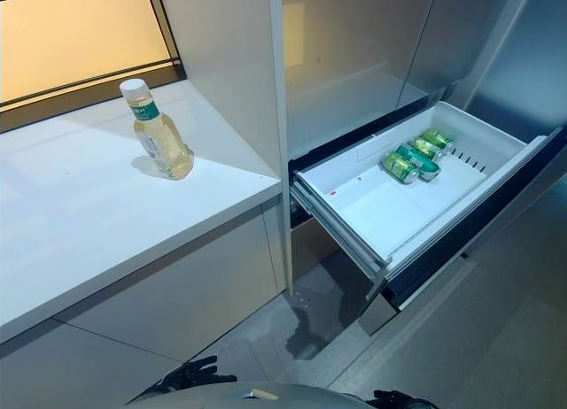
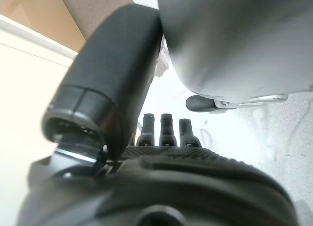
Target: Put drinks into fridge and close the fridge
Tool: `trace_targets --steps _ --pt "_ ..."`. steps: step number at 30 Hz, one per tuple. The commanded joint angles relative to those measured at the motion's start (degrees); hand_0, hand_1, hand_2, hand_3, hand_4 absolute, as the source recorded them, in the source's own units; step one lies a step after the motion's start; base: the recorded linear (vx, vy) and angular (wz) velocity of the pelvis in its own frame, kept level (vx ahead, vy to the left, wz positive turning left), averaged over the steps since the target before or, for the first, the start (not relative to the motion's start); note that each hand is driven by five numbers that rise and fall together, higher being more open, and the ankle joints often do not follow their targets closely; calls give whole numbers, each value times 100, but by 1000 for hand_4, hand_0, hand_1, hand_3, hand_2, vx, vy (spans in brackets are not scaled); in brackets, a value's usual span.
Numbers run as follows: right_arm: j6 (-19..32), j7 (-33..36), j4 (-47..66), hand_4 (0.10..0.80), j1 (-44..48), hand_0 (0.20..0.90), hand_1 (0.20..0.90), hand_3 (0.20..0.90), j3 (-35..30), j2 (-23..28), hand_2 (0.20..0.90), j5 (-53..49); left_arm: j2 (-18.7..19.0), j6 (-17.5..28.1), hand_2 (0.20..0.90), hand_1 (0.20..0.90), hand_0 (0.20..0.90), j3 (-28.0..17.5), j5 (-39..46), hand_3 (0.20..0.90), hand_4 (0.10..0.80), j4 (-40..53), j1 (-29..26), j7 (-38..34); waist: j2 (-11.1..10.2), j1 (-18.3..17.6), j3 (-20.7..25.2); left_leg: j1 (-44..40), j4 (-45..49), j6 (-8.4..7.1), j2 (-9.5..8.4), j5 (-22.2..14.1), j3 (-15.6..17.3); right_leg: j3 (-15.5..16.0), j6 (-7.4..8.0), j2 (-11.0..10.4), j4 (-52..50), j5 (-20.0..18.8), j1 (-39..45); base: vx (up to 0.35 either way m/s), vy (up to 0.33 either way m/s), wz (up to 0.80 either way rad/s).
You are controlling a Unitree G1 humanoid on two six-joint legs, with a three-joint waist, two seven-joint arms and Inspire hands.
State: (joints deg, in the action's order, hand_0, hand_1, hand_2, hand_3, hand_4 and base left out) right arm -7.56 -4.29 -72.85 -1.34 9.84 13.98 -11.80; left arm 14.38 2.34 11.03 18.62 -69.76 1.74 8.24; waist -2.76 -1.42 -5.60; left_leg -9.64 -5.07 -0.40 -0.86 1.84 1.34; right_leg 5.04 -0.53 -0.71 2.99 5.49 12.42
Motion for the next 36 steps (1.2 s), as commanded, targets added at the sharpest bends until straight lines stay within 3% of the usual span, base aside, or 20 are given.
trace_targets --steps 1,10,19,22,28,36 --pt "-23 -105 -74 800 179 900 900 900 116 -22 900 -36 -216 55 900 900 900 102 152 900 800 -34 -370 98 98 77 23 29 113 196 -132 -501 -64 35 388 -38 -108 -441 -467 0 0 0" --pt "-48 -116 -65 800 202 900 900 900 119 6 900 -57 -196 168 900 900 900 96 133 900 800 62 -379 153 104 84 4 22 110 185 -124 -501 -65 37 397 -42 -112 -445 -465 0 0 0" --pt "-54 -111 -68 800 206 900 900 900 161 23 900 -23 -147 619 900 900 900 392 -558 900 800 220 -419 72 121 67 17 10 100 185 -119 -506 -53 21 399 -38 -100 -440 -452 0 0 0" --pt "-67 -127 -34 800 219 900 900 900 218 53 900 11 -67 1052 900 900 900 756 -1353 900 800 380 -512 63 135 33 14 10 98 182 -117 -499 -47 -9 406 -28 -111 -445 -465 0 0 0" --pt "-117 -160 89 800 243 900 900 900 351 137 900 76 154 1465 900 900 900 1278 -1858 900 800 1117 -755 -335 170 -32 -17 -3 80 171 -99 -498 -9 -73 440 -15 -139 -450 -495 -7 2 -1" --pt "-130 -269 193 800 258 900 900 900 417 311 900 122 730 1330 900 900 900 1870 -2356 900 800 2693 -1171 -339 234 -87 -26 29 65 160 -75 -483 24 -83 472 -20 -157 -458 -545 -20 8 -4"
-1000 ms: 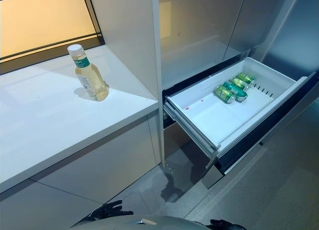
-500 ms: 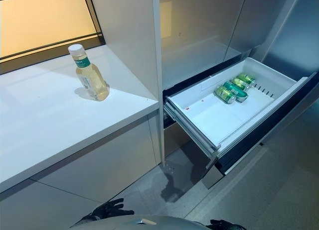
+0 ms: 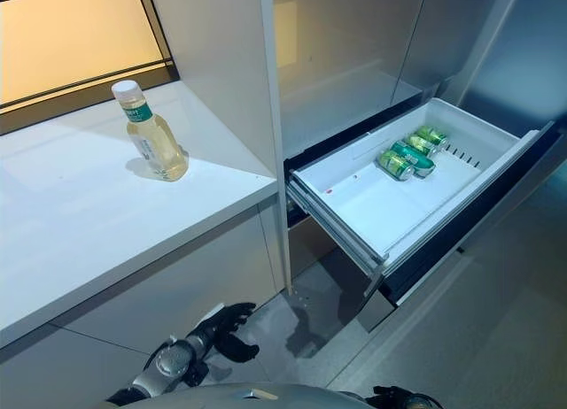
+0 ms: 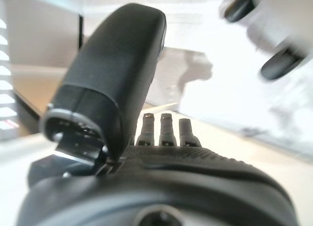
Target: Put drinks into fridge and close the fridge
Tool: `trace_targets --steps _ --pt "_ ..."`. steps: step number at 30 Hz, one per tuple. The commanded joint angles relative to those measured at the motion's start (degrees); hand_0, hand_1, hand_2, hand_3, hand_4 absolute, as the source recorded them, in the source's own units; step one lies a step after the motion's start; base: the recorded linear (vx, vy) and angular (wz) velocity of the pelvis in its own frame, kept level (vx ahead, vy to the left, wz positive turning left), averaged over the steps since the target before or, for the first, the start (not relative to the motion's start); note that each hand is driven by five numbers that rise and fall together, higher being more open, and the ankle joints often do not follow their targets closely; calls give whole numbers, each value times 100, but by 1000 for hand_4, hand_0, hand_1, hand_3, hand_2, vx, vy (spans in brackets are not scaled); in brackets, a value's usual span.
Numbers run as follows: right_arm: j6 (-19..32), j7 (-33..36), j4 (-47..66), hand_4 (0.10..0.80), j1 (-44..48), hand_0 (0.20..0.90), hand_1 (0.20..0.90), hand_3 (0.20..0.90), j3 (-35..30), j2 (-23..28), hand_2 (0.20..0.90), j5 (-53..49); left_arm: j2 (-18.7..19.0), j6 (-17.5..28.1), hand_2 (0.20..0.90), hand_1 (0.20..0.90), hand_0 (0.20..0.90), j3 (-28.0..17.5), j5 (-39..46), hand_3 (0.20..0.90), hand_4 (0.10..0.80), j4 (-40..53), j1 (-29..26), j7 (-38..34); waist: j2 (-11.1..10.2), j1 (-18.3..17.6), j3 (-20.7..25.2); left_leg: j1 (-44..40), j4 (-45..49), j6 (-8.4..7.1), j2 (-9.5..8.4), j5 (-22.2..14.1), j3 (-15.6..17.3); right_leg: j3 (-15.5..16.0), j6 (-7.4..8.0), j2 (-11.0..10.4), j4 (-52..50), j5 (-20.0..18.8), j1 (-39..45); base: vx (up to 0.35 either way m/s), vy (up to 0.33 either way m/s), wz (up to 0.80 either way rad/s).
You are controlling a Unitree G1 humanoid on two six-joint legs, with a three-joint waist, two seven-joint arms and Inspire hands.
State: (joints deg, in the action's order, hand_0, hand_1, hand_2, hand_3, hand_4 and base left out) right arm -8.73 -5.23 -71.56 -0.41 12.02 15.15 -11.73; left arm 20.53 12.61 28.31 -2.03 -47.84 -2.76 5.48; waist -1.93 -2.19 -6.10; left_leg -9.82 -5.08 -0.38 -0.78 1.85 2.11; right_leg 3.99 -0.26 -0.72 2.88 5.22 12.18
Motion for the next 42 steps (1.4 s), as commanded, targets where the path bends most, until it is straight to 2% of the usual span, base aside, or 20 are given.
trace_targets --steps 1,10,14,16,18,20,24,25,31,34,36,38,42 --pt "-5 -184 60 800 167 900 900 900 197 205 900 136 167 273 900 900 900 189 -281 900 800 641 -774 -10 158 -17 31 48 61 157 -84 -479 -58 19 448 -18 -141 -435 -522 0 0 0" --pt "40 -140 15 800 188 900 900 900 172 207 900 229 557 466 900 900 900 430 -166 900 800 1875 -1282 268 206 -29 77 78 39 176 -108 -471 -106 34 457 -36 -107 -442 -529 0 0 0" --pt "93 -72 -26 800 189 900 900 900 171 156 900 256 668 295 900 900 900 502 439 900 800 2531 -1521 766 224 -27 100 126 31 194 -131 -434 -138 42 455 -49 -101 -477 -573 -27 0 1" --pt "150 -53 -36 800 190 900 900 900 99 115 900 294 745 385 900 900 900 591 808 900 800 2862 -1410 927 228 -6 85 163 28 183 -120 -422 -151 28 446 -31 -110 -468 -613 -84 -6 2" --pt "137 1 75 800 154 900 900 900 94 135 900 216 907 395 900 900 900 412 1086 900 800 3330 -1233 1254 249 32 14 185 34 178 -124 -406 -178 76 439 -47 -108 -466 -610 -91 22 0" --pt "88 87 316 800 33 900 900 900 0 170 900 156 1277 411 900 900 900 85 1619 900 800 4201 -890 1848 295 102 -85 224 47 186 -147 -372 -252 146 430 -74 -115 -482 -614 -101 34 8" --pt "97 165 496 800 -136 900 900 900 -77 184 900 89 1658 85 900 900 900 -450 2418 900 800 5340 -512 2573 340 206 -138 199 37 183 -167 -393 -359 237 439 -92 -62 -458 -519 -20 2 15" --pt "134 195 525 800 -202 900 900 900 -93 179 900 60 1789 -42 900 900 900 -680 2838 900 800 5734 -404 2824 346 252 -126 210 29 178 -173 -383 -404 274 442 -99 -36 -464 -502 -15 -14 20" --pt "249 173 509 800 -299 900 900 900 -69 172 900 44 1972 -373 900 900 900 -1227 3881 900 800 6530 -378 3162 326 383 -43 266 8 157 -178 -353 -509 374 448 -120 45 -490 -478 -13 -30 13" --pt "298 164 520 800 -354 900 900 900 -45 170 900 -22 1968 -426 900 900 900 -1649 4531 900 800 6836 -365 3332 298 476 10 315 8 141 -184 -336 -579 428 430 -123 73 -507 -482 -5 -46 14" --pt "321 162 505 800 -361 900 900 900 -33 164 900 -24 1974 -362 900 900 900 -1713 4634 900 800 6867 -361 3300 293 488 27 330 8 134 -186 -328 -591 431 426 -119 79 -513 -488 -5 -30 7" --pt "335 136 494 800 -377 900 900 900 -47 167 900 -71 1923 -317 900 900 900 -2096 4959 900 800 6978 -326 3449 271 564 53 354 8 123 -187 -321 -634 461 403 -117 95 -516 -489 -4 -38 3" --pt "330 127 487 800 -381 900 900 900 -70 157 900 -114 1912 -198 900 900 900 -2479 4880 900 800 6942 -218 3387 259 624 77 377 8 119 -201 -310 -685 475 380 -106 99 -513 -495 1 -16 6"
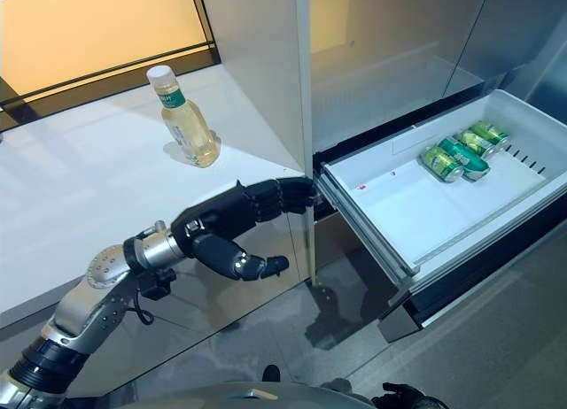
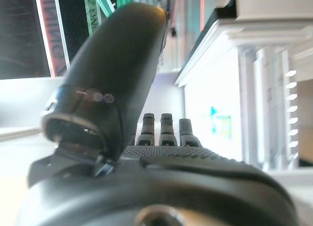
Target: Put drinks into fridge and close the fridge
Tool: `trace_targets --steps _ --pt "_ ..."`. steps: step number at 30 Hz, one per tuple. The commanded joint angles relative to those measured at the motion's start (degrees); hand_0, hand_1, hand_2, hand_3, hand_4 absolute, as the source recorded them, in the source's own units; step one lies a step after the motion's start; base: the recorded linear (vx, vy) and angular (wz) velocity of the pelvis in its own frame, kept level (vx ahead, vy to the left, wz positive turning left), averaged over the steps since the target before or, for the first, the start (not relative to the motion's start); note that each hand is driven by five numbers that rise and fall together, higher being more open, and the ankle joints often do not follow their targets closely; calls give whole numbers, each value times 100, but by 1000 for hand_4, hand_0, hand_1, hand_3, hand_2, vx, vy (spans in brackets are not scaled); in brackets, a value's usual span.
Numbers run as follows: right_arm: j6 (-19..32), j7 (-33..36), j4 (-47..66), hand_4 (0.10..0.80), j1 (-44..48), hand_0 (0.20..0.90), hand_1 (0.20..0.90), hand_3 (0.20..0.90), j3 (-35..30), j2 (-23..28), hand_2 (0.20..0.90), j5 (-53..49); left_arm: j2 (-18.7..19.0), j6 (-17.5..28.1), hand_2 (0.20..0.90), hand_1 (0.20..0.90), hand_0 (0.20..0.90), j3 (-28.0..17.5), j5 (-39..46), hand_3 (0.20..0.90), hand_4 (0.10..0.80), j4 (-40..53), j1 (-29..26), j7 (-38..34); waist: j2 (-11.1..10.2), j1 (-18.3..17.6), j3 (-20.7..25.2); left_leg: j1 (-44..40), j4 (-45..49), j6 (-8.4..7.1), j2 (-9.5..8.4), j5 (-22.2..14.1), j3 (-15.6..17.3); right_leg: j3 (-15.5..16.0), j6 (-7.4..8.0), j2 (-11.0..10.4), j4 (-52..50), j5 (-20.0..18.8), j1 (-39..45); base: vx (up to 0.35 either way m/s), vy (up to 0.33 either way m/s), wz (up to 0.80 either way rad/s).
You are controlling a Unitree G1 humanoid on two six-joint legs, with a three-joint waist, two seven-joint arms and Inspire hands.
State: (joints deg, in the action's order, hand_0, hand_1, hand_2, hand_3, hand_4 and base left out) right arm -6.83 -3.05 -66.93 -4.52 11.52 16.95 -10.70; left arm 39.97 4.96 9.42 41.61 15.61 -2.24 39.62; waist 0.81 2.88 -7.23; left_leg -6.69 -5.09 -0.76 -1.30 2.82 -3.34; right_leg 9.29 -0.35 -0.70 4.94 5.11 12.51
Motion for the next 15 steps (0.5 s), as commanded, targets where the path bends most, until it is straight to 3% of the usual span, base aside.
trace_targets --steps 1,7,15 --pt "139 -92 23 800 25 900 900 900 -28 -25 900 -228 -17 630 900 900 900 -681 426 900 800 557 -223 -122 -15 133 195 64 9 153 -150 -407 -148 -50 385 -107 -106 -498 -525 4 -17 13" --pt "183 -114 -43 800 -9 900 900 900 -144 -43 900 -227 -100 840 900 900 900 -1387 193 900 800 316 102 -356 -16 229 240 68 9 138 -165 -405 -226 -16 363 -100 -89 -469 -496 12 -11 5" --pt "169 -131 -58 800 -34 900 900 900 -272 -36 900 -205 -227 991 900 900 900 -1920 88 900 800 91 386 -488 -4 307 270 77 9 110 -165 -393 -287 38 342 -100 -92 -433 -475 5 -4 2"
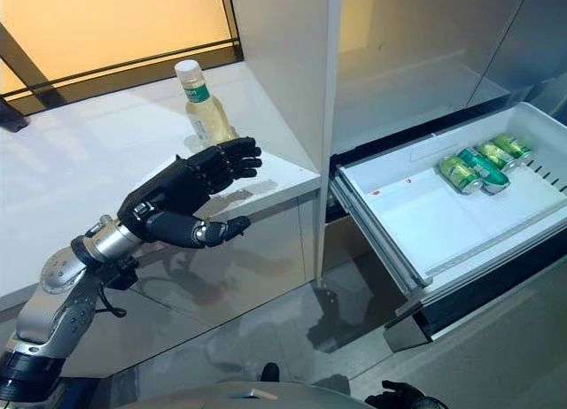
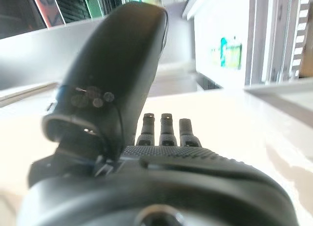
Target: Put drinks into fridge and close the fridge
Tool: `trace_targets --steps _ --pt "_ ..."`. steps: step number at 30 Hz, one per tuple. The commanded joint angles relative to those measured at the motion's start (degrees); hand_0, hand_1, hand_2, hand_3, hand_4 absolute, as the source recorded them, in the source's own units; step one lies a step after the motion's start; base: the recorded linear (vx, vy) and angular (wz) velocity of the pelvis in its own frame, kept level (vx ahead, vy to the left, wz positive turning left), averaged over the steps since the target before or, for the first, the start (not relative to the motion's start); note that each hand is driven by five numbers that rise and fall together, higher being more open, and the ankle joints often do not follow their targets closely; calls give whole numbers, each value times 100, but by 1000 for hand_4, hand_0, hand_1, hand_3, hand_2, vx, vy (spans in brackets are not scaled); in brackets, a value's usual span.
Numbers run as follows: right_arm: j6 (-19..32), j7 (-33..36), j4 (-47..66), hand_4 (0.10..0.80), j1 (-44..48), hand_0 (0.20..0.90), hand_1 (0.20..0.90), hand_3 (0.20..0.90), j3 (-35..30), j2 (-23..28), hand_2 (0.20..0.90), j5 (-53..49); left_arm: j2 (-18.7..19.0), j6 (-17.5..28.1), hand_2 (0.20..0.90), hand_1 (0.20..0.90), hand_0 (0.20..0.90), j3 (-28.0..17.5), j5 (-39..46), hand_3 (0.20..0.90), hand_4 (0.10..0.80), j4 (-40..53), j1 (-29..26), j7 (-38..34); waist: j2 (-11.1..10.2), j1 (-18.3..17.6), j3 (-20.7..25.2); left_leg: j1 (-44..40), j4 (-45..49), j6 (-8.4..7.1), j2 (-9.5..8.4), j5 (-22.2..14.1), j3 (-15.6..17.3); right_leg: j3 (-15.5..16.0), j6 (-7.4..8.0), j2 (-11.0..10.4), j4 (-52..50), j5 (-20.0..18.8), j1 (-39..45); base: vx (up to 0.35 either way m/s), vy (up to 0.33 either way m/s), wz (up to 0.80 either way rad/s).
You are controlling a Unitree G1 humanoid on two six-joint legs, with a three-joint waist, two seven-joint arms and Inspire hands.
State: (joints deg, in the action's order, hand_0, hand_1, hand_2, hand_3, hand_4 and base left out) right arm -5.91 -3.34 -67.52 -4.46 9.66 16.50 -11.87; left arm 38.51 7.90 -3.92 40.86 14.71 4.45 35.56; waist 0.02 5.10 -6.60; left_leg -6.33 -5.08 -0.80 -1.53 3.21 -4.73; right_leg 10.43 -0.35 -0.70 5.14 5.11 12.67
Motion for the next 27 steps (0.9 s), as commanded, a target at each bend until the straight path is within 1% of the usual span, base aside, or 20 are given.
trace_targets --steps 1,3,9,14,18,23,27 --pt "63 -102 14 800 -31 900 900 900 -86 12 900 -99 -73 718 900 900 900 -596 102 900 800 153 -267 -176 81 85 201 35 8 115 -145 -426 -160 -77 341 -97 -114 -437 -486 6 -5 4" --pt "63 -111 -2 800 -26 900 900 900 -98 18 900 -96 -64 739 900 900 900 -656 29 900 800 65 -259 -323 83 90 200 26 8 115 -143 -429 -161 -69 343 -99 -114 -428 -474 12 -3 4" --pt "-12 -138 52 800 -55 900 900 900 -171 54 900 -47 -47 1024 900 900 900 -935 -96 900 800 -140 -89 -854 89 110 217 23 8 93 -139 -423 -181 -59 338 -93 -107 -416 -458 5 0 1" --pt "-63 -131 114 800 -76 900 900 900 -237 58 900 -26 -152 1119 900 900 900 -1115 -338 900 800 -274 73 -1029 87 139 209 28 8 84 -145 -416 -213 -31 324 -93 -113 -403 -454 4 5 5" --pt "-91 -129 136 800 -87 900 900 900 -275 53 900 -7 -180 1228 900 900 900 -1180 -608 900 800 -335 139 -1425 81 158 215 34 8 78 -148 -414 -228 -14 331 -97 -107 -400 -446 6 3 3" --pt "-104 -145 171 800 -114 900 900 900 -321 47 900 17 -187 1350 900 900 900 -1350 -693 900 800 -405 207 -1904 69 180 218 46 8 70 -157 -396 -250 10 336 -102 -106 -405 -447 0 0 0" --pt "-130 -158 210 800 -142 900 900 900 -352 41 900 20 -270 1458 900 900 900 -1473 -803 900 800 -499 227 -2322 48 185 224 47 8 69 -168 -401 -281 15 330 -98 -105 -398 -445 0 0 0"
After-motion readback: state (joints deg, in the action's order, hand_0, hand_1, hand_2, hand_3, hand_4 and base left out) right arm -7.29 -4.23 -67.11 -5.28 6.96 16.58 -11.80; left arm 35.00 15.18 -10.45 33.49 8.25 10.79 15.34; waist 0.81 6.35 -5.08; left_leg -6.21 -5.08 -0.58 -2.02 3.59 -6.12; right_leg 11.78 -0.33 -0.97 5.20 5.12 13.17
